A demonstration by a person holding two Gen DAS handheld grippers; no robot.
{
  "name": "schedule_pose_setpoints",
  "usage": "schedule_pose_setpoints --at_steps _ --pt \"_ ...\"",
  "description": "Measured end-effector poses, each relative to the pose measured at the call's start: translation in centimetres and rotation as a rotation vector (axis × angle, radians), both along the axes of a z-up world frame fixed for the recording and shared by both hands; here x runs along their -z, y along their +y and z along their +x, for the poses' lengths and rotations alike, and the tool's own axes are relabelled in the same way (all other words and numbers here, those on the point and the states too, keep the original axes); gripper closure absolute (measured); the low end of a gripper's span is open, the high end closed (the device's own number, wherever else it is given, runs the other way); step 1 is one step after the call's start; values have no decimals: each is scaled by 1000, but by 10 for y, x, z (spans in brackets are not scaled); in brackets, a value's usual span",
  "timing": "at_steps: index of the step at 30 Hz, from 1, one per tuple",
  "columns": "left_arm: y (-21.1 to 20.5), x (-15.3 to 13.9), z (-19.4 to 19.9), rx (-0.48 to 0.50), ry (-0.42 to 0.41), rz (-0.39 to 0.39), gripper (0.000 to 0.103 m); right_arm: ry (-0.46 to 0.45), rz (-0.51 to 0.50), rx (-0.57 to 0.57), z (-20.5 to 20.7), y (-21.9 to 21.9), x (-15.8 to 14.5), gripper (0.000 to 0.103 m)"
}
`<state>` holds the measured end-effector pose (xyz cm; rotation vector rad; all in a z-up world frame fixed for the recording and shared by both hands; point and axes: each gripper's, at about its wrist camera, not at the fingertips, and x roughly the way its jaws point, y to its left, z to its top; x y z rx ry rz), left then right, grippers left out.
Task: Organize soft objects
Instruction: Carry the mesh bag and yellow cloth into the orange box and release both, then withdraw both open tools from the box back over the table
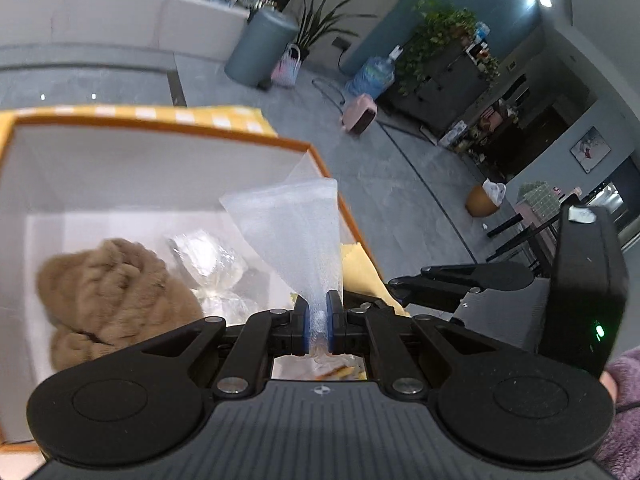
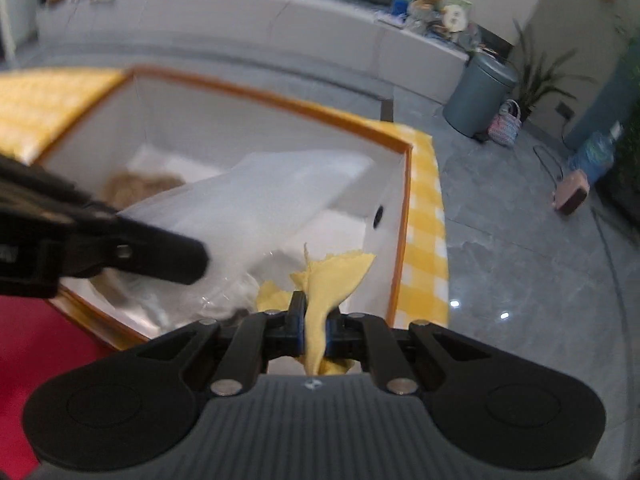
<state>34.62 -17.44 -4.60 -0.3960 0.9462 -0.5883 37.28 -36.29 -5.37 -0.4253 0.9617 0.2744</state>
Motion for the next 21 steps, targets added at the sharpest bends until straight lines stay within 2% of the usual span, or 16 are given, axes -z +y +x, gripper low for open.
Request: schedule_pose_setpoints --at_steps 5,8,9,11,12,13,15,21 --pt "-7 20 11 6 48 -19 94 55 -75 -71 13 0 8 95" --pt "-8 23 13 -5 61 -6 89 74 -92 -74 14 -2 7 91" --pt "-6 23 13 -12 64 -1 82 81 -94 -76 15 -2 6 85" --pt "-4 20 10 -32 62 1 70 86 -101 -90 13 -1 2 82" --pt "-2 18 9 -43 58 -2 59 89 -99 -95 13 -1 0 79" --pt "1 16 7 -56 53 -5 51 92 -96 -99 11 0 -2 68" --pt "7 10 5 -78 44 -5 50 89 -98 -103 9 2 -8 60" --pt "18 -10 -13 -79 -7 17 50 42 -145 -91 1 11 -20 60"
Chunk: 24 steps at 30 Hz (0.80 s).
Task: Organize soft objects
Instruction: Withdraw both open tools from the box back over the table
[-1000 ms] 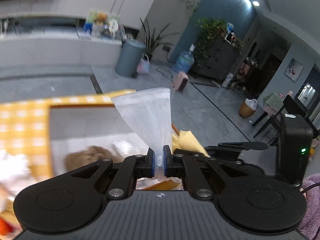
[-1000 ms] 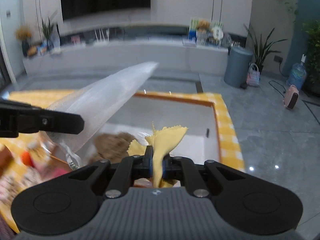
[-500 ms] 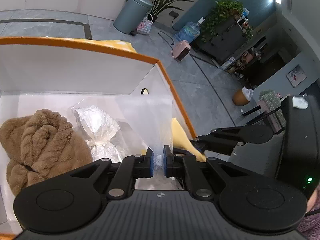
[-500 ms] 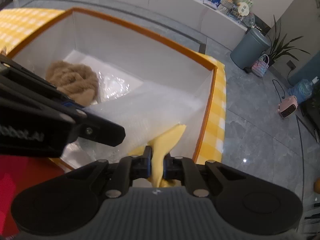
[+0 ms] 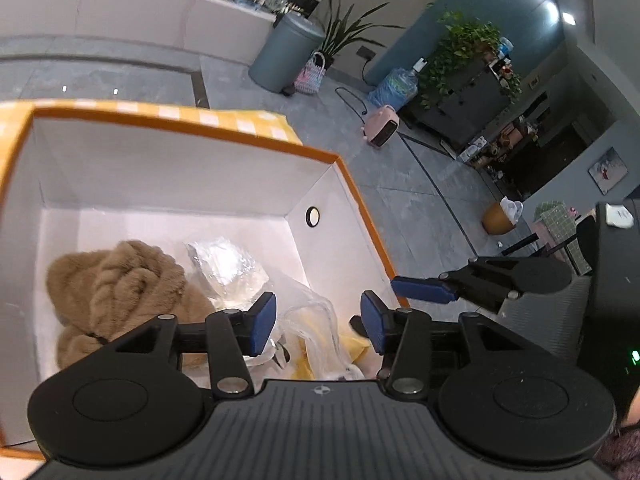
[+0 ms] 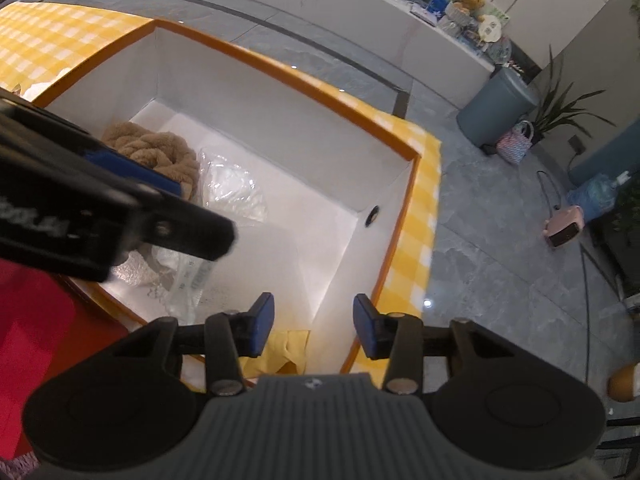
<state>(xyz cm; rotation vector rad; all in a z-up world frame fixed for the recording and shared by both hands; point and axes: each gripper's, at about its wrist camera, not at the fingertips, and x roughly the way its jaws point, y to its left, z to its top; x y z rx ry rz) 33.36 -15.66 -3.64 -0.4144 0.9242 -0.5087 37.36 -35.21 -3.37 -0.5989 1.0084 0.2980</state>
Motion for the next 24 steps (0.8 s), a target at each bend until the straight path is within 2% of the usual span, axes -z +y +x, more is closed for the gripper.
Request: schedule_pose_setpoints --at_steps 7,13,19,21,24 --pt "7 -36 -30 8 -110 127 50 -50 -15 18 -20 8 -26 60" --pt "18 -62 -63 8 -155 169 50 -93 -19 -30 -50 22 -51 60" --pt "46 -78 -104 -7 -216 185 50 -117 23 -93 -92 40 -69 55" --pt "56 -81 -123 -24 -248 209 50 -130 48 -132 -113 48 -73 49" --pt "71 -82 -150 -26 -289 240 50 -142 112 -175 -143 61 -74 48"
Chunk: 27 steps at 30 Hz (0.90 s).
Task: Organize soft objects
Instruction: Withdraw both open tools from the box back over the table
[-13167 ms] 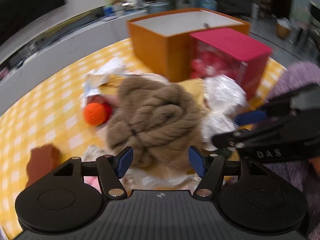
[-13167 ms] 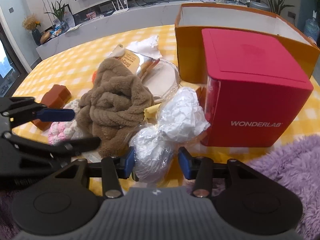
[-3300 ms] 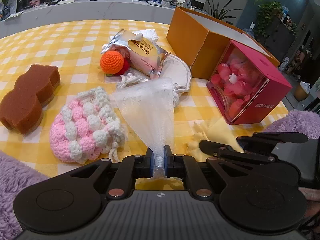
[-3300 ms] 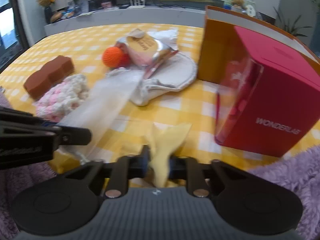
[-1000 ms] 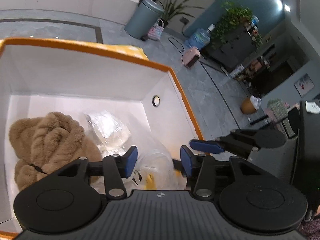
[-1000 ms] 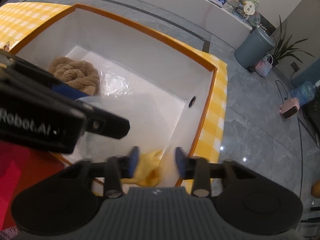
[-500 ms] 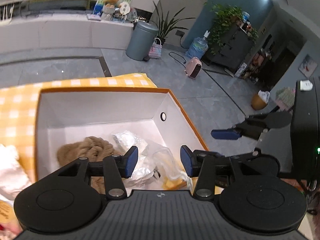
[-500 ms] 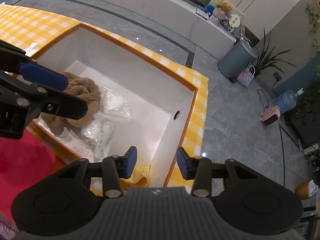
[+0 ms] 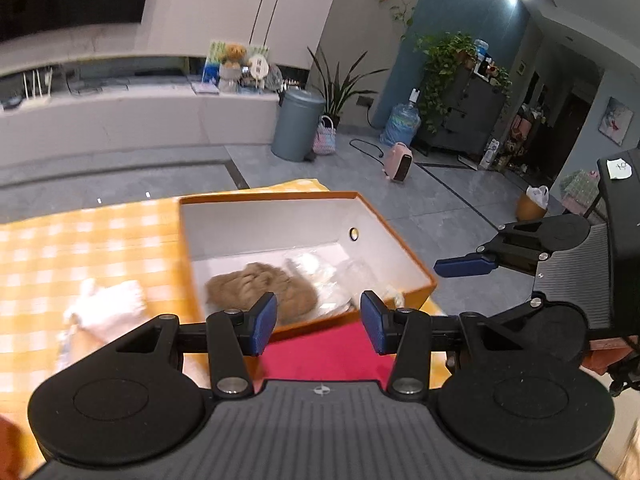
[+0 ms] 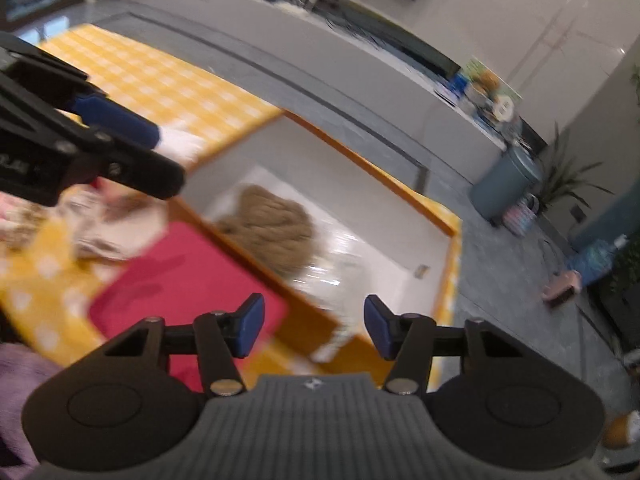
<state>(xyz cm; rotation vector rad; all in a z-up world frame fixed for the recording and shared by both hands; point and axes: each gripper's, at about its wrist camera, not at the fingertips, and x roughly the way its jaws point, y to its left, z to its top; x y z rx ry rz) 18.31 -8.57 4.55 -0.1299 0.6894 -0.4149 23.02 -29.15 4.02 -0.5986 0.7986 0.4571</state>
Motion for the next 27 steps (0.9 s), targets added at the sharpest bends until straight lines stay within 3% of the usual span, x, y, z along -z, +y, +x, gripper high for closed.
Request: schedule_pose_setpoints --at_steps 5,9,14,18,24,27 --pt "29 5 -45 -49 -68 16 50 -4 150 -43 -51 25 6 43" --pt "48 19 -78 -95 -129 84 50 -25 300 -24 -86 48 17 42" --pt "79 40 -106 -184 -117 127 50 -41 443 26 -119 81 44 41" --pt "108 52 -124 -248 -85 164 50 -64 460 75 -134 108 65 40" --pt "145 75 -140 -311 49 141 50 -24 436 104 -140 140 94 36" --pt "159 85 -149 -343 65 112 50 -8 406 81 -144 149 106 36"
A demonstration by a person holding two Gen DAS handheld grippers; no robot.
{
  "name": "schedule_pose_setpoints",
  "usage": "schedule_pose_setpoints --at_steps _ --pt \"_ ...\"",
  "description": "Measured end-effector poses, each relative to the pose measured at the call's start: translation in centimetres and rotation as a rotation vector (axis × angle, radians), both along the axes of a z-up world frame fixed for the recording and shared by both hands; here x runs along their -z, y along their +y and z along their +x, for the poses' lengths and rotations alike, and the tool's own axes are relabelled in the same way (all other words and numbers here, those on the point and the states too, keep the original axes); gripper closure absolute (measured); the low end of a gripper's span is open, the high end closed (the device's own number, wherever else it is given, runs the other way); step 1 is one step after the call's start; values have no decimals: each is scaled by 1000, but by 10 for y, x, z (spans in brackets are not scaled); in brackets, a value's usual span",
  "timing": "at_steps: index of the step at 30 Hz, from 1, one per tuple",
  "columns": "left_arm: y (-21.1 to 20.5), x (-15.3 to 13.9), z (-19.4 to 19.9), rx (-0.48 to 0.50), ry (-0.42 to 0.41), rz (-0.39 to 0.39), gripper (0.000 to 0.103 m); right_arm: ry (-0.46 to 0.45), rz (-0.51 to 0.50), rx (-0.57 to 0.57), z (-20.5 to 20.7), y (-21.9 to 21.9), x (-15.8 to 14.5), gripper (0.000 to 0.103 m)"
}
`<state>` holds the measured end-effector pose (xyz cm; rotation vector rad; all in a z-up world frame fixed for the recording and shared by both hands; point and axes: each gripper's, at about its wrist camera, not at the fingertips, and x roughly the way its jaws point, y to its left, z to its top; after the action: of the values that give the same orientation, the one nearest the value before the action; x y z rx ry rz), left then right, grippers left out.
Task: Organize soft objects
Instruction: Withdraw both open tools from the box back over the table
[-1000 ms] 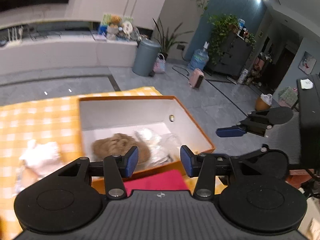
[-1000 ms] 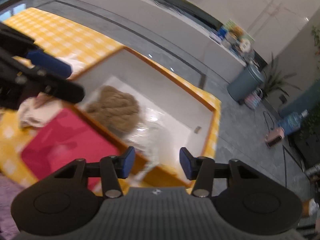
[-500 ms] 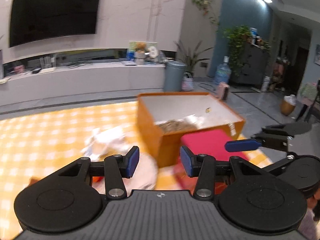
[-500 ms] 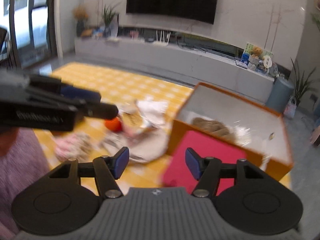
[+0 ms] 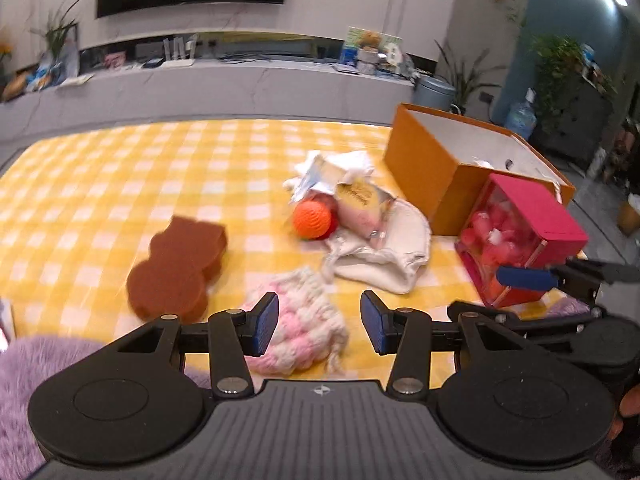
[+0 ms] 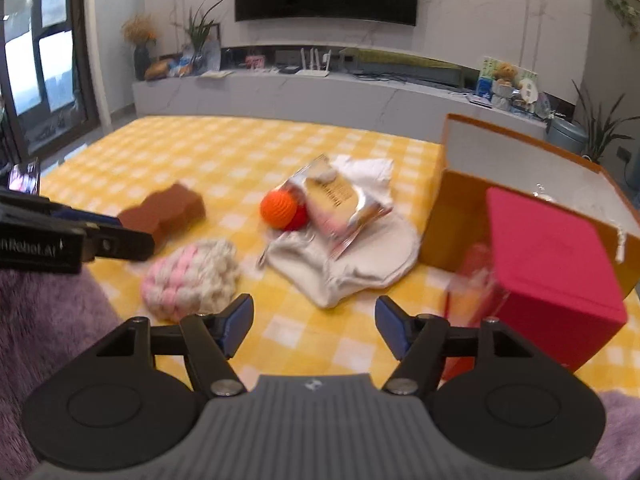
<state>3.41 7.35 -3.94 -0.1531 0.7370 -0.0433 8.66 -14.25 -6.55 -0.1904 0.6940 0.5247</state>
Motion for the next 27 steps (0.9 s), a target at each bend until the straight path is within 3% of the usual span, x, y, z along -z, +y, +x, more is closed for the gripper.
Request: schedule_pose_setpoints --at_steps 9,12,16,20,24,27 --pt "18 16 8 -8 46 -72 50 21 6 10 9 13 11 38" --pt "20 27 20 -15 122 -91 48 20 -14 10 13 18 18 38" --pt "11 31 28 25 161 -14 38 56 -32 16 24 20 27 40" --pt "-5 26 34 82 127 108 32 62 -35 -2 30 24 33 40" --pt "-20 36 49 184 198 168 32 79 -39 -2 36 24 41 40" --pt "-29 45 58 186 234 226 32 94 -23 9 38 19 46 41"
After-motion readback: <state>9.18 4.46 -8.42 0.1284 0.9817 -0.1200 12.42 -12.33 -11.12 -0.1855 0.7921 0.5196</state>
